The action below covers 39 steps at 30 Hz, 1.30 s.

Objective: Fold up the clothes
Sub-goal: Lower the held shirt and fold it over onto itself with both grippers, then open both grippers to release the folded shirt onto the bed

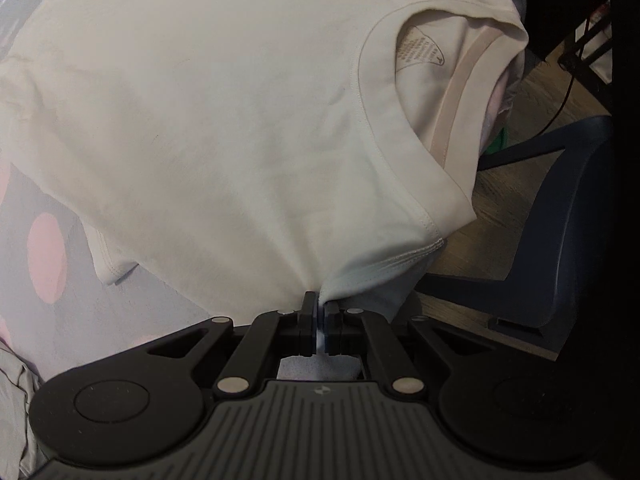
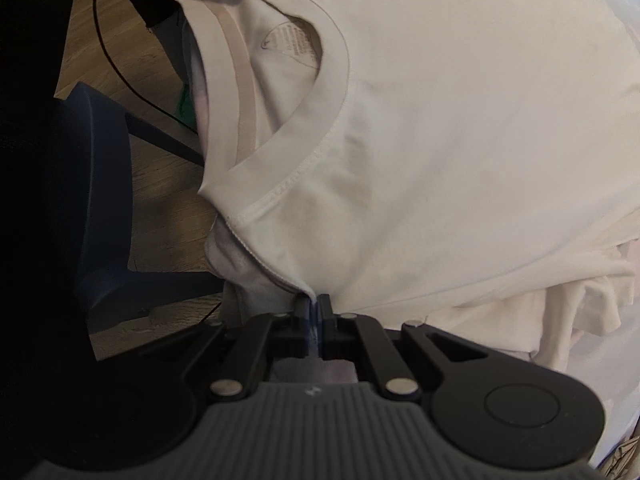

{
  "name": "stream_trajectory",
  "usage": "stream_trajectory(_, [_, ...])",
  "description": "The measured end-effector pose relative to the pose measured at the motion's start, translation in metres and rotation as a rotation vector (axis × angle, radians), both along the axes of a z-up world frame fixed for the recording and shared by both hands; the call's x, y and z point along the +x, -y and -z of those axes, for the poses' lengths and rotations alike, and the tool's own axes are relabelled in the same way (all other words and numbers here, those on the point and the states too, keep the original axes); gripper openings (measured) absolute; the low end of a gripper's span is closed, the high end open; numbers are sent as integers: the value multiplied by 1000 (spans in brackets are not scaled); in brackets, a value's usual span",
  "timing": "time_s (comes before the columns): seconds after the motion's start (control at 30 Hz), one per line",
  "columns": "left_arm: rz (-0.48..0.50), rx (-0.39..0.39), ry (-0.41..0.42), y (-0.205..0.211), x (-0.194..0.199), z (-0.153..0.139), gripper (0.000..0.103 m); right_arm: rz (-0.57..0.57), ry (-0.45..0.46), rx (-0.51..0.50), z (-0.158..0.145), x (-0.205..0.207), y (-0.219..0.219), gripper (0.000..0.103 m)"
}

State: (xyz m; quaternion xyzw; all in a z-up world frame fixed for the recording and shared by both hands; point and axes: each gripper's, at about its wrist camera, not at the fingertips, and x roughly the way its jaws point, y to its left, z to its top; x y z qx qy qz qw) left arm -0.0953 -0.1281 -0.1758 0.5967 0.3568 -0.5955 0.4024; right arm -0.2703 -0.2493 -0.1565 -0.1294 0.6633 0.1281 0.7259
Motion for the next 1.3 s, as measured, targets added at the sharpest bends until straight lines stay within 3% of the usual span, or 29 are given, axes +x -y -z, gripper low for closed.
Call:
stream_trajectory(0.07, [-8, -8, -31, -2, 2, -5, 10, 14, -3, 16, -1, -1, 1, 9])
stream_trajectory(0.1, [-14, -11, -51, -3, 3, -8, 18, 18, -3, 26, -3, -2, 2, 14])
stream_trajectory(0.2, [-27, -56, -69, -9, 3, -25, 47, 22, 1, 50, -13, -5, 3, 40])
stream_trajectory(0.3, [-61, -110, -107, -11, 9, -46, 48, 26, 20, 53, -34, -13, 9, 41])
stream_trajectory(0.4, [-135, -186, -157, 2, 22, -69, 49, 124, 64, 36, -57, -19, 34, 41])
stream_trajectory(0.6, [-361, -317, -160, 39, 56, -72, 49, 641, 206, 49, -77, -23, 132, 41])
stream_trajectory(0.7, [-465, -360, -152, 53, 66, -62, 49, 888, 260, 86, -65, -34, 162, 41])
stream_trajectory(0.8, [-546, -365, -143, 64, 73, -50, 49, 1125, 309, 129, -50, -46, 187, 40])
stream_trajectory(0.93, [-581, -356, -101, 77, 68, -40, 49, 1345, 354, 238, -37, -65, 208, 40])
stream_trajectory(1.07, [-615, -349, -128, 78, 66, -33, 49, 1446, 333, 312, -19, -67, 217, 30])
stream_trajectory(1.13, [-624, -330, -136, 77, 65, -27, 49, 1461, 332, 313, -13, -64, 216, 11])
stream_trajectory(1.17, [-607, -325, -124, 77, 61, -24, 49, 1467, 342, 311, -11, -62, 215, 6])
stream_trajectory(1.3, [-530, -319, -70, 75, 45, -18, 49, 1483, 401, 242, -31, -67, 208, 2])
